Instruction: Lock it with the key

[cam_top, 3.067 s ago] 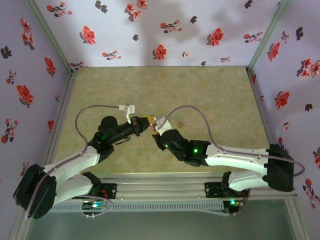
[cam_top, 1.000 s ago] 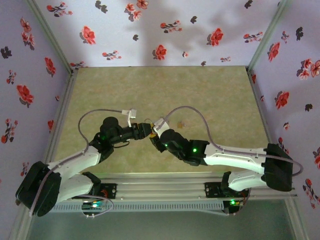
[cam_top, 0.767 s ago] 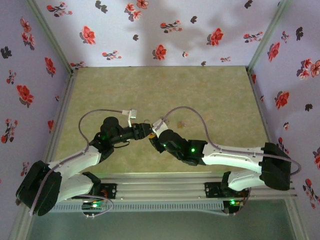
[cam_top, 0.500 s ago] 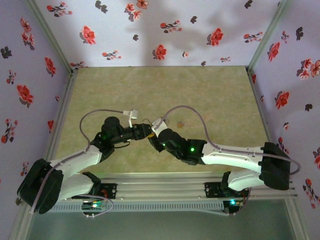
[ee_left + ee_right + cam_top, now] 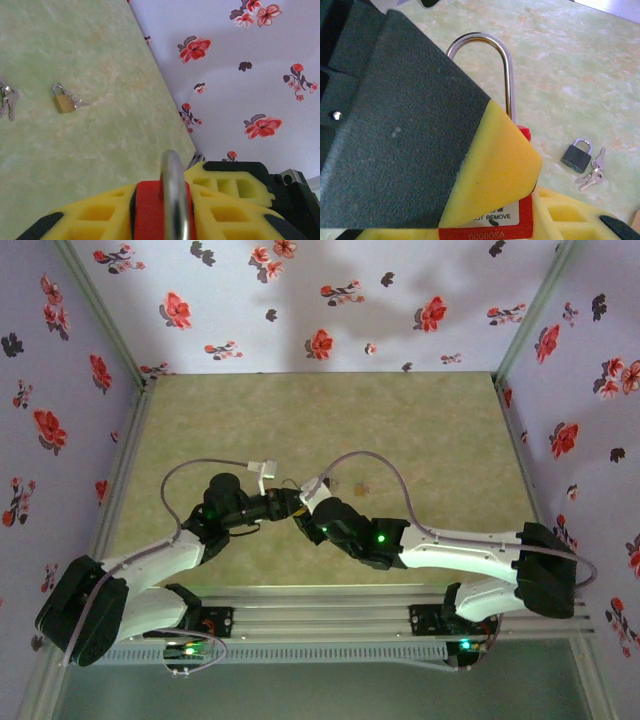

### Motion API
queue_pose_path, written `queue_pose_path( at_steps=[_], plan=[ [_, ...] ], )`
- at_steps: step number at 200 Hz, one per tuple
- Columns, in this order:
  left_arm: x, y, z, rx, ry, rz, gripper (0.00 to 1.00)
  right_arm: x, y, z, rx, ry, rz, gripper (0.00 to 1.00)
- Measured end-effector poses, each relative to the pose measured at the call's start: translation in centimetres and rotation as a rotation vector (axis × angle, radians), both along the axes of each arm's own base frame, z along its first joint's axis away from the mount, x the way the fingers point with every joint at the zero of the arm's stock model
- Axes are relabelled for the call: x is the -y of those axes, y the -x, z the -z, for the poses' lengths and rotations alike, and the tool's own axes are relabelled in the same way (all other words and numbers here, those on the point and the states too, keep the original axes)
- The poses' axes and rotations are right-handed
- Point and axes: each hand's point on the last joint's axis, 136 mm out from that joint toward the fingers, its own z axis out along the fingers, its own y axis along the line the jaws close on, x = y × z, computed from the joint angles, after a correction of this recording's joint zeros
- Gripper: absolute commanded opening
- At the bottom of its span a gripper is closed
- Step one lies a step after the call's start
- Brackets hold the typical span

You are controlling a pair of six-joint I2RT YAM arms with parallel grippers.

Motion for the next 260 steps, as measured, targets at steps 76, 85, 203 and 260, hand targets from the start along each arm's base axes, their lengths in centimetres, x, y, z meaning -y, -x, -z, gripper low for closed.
queue_pose_path(
  at_steps=[76,85,203,260],
  plan=[
    [-0.07,-0.03,0.24,-0.009,-0.007,-0.004,0.0,-0.21,-0.11,0.34,-0.008,0.005,0.006,0.0],
    [-0.08,-0.05,0.24,-0.009,-0.007,-0.005,0.0,-0.23,-0.12,0.36,-0.009,0.004,0.007,0.0],
    [-0.16,-0.11,0.33,-0.009,-0.009,-0.012,0.0,-0.35,-0.16,0.44,-0.019,-0.002,0.015,0.15],
    [-0.28,-0.13,0.38,-0.008,-0.009,-0.02,0.0,-0.39,-0.12,0.45,-0.021,-0.003,0.012,0.3]
  ],
)
